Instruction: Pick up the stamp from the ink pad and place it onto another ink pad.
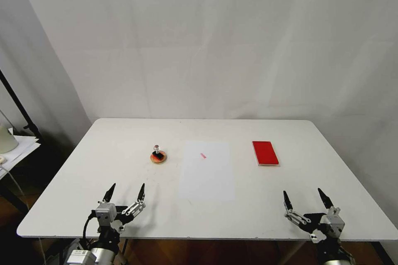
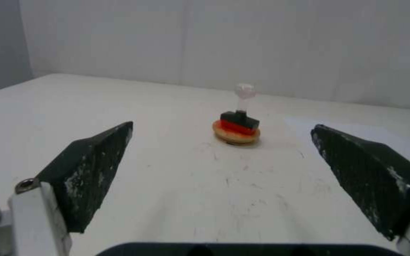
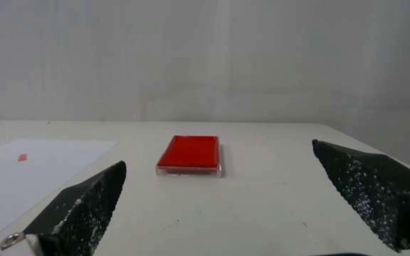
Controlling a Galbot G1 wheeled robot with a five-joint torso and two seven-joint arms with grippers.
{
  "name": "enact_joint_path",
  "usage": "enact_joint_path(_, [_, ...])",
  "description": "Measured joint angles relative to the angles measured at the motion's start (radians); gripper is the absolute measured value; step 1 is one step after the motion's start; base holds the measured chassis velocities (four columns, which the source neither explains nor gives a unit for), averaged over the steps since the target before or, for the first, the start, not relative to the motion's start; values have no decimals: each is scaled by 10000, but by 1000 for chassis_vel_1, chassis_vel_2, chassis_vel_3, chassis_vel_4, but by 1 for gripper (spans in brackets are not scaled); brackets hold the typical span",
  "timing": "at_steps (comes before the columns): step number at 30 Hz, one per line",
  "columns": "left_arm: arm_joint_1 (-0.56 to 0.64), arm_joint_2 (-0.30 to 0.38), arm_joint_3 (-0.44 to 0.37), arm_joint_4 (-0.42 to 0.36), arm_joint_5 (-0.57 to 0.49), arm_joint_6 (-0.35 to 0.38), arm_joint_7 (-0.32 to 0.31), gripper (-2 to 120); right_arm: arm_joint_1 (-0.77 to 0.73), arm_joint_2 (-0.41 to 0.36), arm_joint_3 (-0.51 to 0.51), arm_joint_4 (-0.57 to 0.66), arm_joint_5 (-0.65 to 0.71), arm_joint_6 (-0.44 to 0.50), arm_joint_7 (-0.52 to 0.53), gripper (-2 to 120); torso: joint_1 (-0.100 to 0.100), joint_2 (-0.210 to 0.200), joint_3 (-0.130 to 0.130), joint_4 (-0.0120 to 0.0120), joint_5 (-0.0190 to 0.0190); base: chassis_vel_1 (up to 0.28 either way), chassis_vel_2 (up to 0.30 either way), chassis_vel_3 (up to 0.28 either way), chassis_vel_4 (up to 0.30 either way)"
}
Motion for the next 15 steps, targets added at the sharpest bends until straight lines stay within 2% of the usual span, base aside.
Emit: enact_joint_path(15, [0, 0, 0, 0, 0, 0, 0, 100, 14, -10, -15, -11, 7, -8, 12, 100, 0, 0, 0, 0, 0, 0, 0, 0, 0])
